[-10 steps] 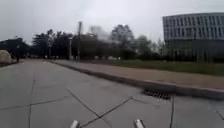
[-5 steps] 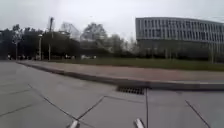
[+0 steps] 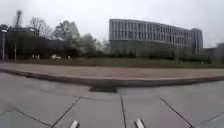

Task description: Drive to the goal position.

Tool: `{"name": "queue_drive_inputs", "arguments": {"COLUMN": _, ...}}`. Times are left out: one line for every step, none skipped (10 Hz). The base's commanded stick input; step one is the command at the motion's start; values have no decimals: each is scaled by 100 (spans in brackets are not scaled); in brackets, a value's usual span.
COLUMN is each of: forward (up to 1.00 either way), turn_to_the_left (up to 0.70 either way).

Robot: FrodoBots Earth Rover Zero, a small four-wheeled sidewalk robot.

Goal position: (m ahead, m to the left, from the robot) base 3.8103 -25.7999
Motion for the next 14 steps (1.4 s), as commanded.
{"name": "queue_drive_inputs", "arguments": {"forward": 0, "turn_to_the_left": -8}}
{"name": "queue_drive_inputs", "arguments": {"forward": 0, "turn_to_the_left": -7}}
{"name": "queue_drive_inputs", "arguments": {"forward": 0, "turn_to_the_left": -7}}
{"name": "queue_drive_inputs", "arguments": {"forward": 0, "turn_to_the_left": -7}}
{"name": "queue_drive_inputs", "arguments": {"forward": 0, "turn_to_the_left": -7}}
{"name": "queue_drive_inputs", "arguments": {"forward": 0, "turn_to_the_left": -8}}
{"name": "queue_drive_inputs", "arguments": {"forward": 0, "turn_to_the_left": -7}}
{"name": "queue_drive_inputs", "arguments": {"forward": 0, "turn_to_the_left": -4}}
{"name": "queue_drive_inputs", "arguments": {"forward": 0, "turn_to_the_left": 4}}
{"name": "queue_drive_inputs", "arguments": {"forward": 0, "turn_to_the_left": 61}}
{"name": "queue_drive_inputs", "arguments": {"forward": 0, "turn_to_the_left": 70}}
{"name": "queue_drive_inputs", "arguments": {"forward": 0, "turn_to_the_left": 70}}
{"name": "queue_drive_inputs", "arguments": {"forward": 1, "turn_to_the_left": 61}}
{"name": "queue_drive_inputs", "arguments": {"forward": 5, "turn_to_the_left": 26}}
